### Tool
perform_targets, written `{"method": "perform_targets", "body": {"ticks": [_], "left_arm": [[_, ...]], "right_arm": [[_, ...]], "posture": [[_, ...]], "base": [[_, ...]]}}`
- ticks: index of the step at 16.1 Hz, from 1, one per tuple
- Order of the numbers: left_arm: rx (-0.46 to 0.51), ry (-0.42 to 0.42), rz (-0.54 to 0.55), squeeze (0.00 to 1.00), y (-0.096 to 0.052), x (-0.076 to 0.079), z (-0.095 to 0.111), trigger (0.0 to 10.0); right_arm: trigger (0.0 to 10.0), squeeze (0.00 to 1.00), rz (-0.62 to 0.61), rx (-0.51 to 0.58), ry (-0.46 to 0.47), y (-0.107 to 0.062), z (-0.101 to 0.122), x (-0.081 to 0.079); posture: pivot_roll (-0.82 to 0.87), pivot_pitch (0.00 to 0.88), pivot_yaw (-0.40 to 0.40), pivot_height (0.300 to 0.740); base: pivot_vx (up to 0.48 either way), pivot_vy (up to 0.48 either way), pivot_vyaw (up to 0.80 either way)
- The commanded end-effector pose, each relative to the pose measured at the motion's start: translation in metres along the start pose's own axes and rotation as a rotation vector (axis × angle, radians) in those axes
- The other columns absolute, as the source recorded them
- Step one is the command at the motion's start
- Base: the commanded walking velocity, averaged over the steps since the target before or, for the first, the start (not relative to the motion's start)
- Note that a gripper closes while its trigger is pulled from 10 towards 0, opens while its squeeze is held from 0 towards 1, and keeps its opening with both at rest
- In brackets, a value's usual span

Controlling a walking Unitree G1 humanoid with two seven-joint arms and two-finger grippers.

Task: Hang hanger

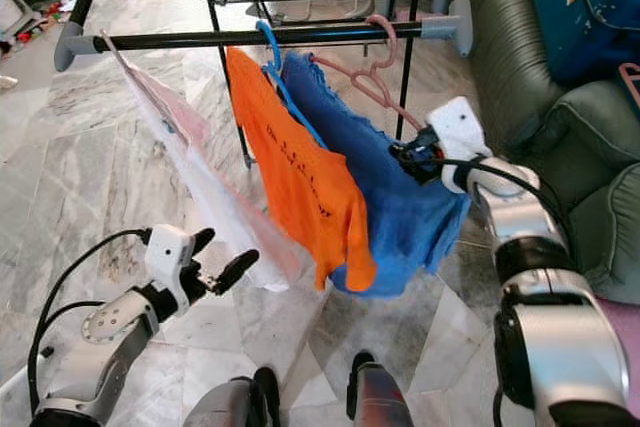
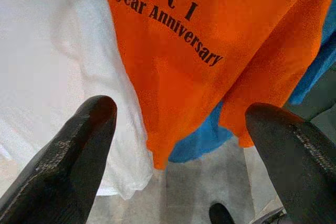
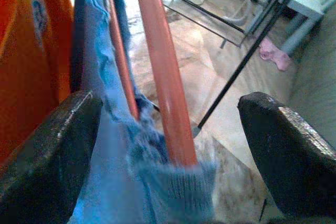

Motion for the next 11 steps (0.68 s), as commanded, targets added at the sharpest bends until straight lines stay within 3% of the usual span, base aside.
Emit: {"method": "perform_targets", "body": {"ticks": [1,5,8,9,10,11], "left_arm": [[-0.03,0.006,-0.003,0.0,-0.006,0.001,-0.008,10.0],[-0.034,0.003,0.001,0.0,-0.007,0.004,-0.011,10.0],[-0.037,0.005,0.0,0.0,-0.006,0.004,-0.012,10.0],[-0.038,0.007,-0.002,0.0,-0.005,0.004,-0.012,10.0],[-0.037,0.008,-0.003,0.0,-0.005,0.004,-0.012,10.0],[-0.037,0.009,-0.004,0.0,-0.004,0.005,-0.012,10.0]], "right_arm": [[10.0,0.0,0.047,0.015,-0.022,0.004,0.009,-0.006],[10.0,0.0,0.138,0.032,-0.038,0.004,0.022,-0.011],[10.0,0.0,0.108,0.041,-0.025,0.005,0.026,-0.006],[4.6,0.0,0.107,0.031,-0.038,0.007,0.023,-0.01],[4.6,0.0,0.107,0.028,-0.042,0.008,0.023,-0.011],[0.0,0.0,0.11,0.031,-0.037,0.011,0.022,-0.015]], "posture": [[-0.02,0.27,0.103,0.74],[-0.02,0.264,0.096,0.74],[-0.01,0.253,0.09,0.74],[-0.01,0.25,0.09,0.74],[-0.01,0.249,0.091,0.74],[-0.01,0.247,0.09,0.74]], "base": [[0.0,0.0,0.0],[0.0,0.0,0.0],[0.0,0.0,0.0],[0.0,0.0,0.0],[0.0,0.0,0.0],[0.0,0.0,0.0]]}}
Point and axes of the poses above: a point about 5 cm out from each wrist's last joint towards the gripper, its own y axis pointing out of the wrist towards the gripper, its own z axis along the axis of the wrist's last joint, x = y × z, the point moved 4 cm from there along y, pointing out of the wrist towards the gripper, and after that the axes turned 14 degrees about y, right-handed, at the moved point
